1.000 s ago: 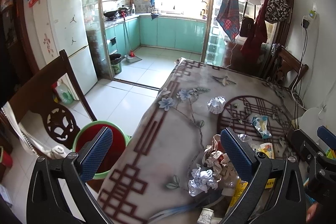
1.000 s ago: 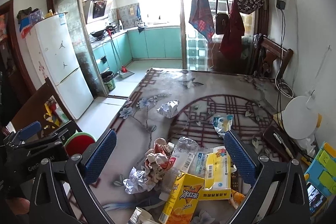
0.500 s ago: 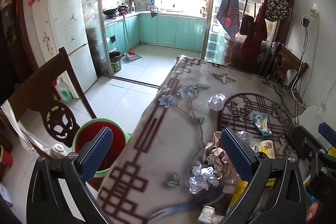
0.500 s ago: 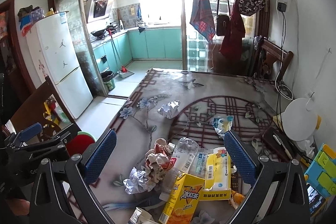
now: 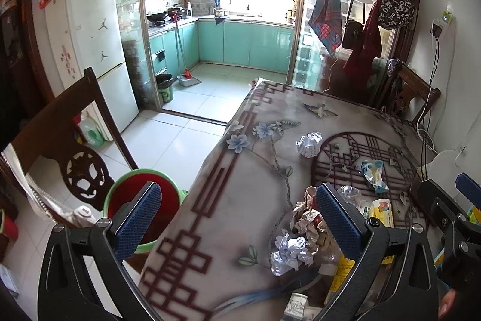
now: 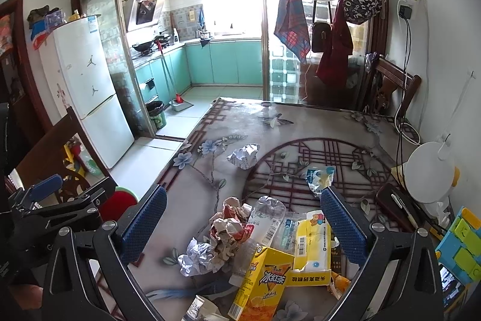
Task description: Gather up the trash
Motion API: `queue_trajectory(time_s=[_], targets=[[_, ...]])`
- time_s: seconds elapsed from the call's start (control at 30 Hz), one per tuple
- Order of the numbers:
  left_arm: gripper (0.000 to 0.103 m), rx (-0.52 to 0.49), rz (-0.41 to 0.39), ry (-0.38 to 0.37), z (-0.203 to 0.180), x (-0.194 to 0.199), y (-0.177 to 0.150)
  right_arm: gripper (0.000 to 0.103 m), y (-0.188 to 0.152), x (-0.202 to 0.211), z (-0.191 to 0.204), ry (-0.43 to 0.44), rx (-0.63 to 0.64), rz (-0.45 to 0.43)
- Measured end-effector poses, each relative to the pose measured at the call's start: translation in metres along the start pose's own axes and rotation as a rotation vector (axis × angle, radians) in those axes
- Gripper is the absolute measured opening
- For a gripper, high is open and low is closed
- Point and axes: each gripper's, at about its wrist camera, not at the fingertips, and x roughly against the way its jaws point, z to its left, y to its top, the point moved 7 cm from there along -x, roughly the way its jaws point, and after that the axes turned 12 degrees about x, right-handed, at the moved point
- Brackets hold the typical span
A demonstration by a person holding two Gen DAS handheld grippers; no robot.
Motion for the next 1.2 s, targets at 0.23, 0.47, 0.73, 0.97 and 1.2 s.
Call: queue_trajectory(time_s=[0.23,0.47,0.73,0.97,1.2], targets=[[0.103,0.000,0.000,-0.002,0.000,0.001,-0.001,0.103,0.000,0.000,0.001,0.000,0.000,0.000],[0.103,-0.004,0.003,-0.003,-0.001,0.001,-0.006,0.103,-0.002,0.000,0.002,0.004,0.000,0.001],[0.103,-0.006,0.008,-0.007,-0.002,0.003,-0.010,0.103,-0.010,0.001,0.006,0.010,0.001,0.011],[0.103,-0.023,0.037,-0.067,-0.007,0.002,-0.014,0.103,-0.013,-0.001,0.003,0.011,0.011,0.020],[0.103,-0.226,0.262,-0.241,-0.033,-0.016,-0.086,0.103,-0.045,-0.012,-0.051,-0.021,-0.010,0.115]])
